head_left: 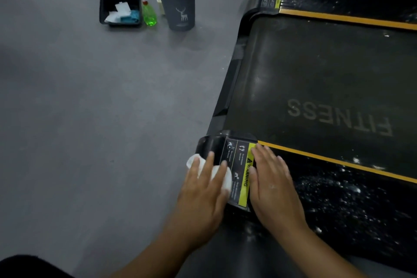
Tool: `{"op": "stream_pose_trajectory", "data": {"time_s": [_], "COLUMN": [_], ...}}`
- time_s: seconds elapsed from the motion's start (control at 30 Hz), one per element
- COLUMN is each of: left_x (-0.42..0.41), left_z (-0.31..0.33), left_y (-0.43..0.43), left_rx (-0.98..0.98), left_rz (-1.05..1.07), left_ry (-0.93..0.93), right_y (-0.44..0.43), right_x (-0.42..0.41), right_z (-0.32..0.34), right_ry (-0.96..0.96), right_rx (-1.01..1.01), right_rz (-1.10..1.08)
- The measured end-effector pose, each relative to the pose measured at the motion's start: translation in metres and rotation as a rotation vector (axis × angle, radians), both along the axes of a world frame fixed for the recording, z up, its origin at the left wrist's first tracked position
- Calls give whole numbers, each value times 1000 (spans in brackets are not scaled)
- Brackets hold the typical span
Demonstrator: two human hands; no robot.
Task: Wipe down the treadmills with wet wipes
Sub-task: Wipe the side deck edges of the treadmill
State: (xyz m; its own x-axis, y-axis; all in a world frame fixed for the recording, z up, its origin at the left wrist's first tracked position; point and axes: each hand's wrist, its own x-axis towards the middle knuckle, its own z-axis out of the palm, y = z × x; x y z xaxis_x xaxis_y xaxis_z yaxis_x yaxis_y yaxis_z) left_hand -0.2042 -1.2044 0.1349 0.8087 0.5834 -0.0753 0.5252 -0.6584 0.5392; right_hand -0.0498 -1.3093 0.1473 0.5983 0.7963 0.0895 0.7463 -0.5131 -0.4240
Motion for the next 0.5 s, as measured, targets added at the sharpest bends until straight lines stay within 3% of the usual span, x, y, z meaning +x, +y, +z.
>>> {"op": "stream_pose_trajectory", "data": {"time_s": [0.17,0.23,0.33,0.4,0.5], "left_x": [45,72,48,14,15], "left_z": [-5,2,9,8,-2], "left_y": [60,59,21,9,36], "left_rx": [-455,-332,-17,-60,-328], "left_rz": [334,291,88,73,255], "left_ry": [5,47,66,41,49], "right_y": [0,1,0,0,0], "right_x": [-1,1,0,1,0], "right_z": [3,0,-1,0,2], "right_ry": [-3,-8,6,8,23], "right_rx": [9,25,55,48,40], "right_rz": [1,-4,-3,-1,-3]}}
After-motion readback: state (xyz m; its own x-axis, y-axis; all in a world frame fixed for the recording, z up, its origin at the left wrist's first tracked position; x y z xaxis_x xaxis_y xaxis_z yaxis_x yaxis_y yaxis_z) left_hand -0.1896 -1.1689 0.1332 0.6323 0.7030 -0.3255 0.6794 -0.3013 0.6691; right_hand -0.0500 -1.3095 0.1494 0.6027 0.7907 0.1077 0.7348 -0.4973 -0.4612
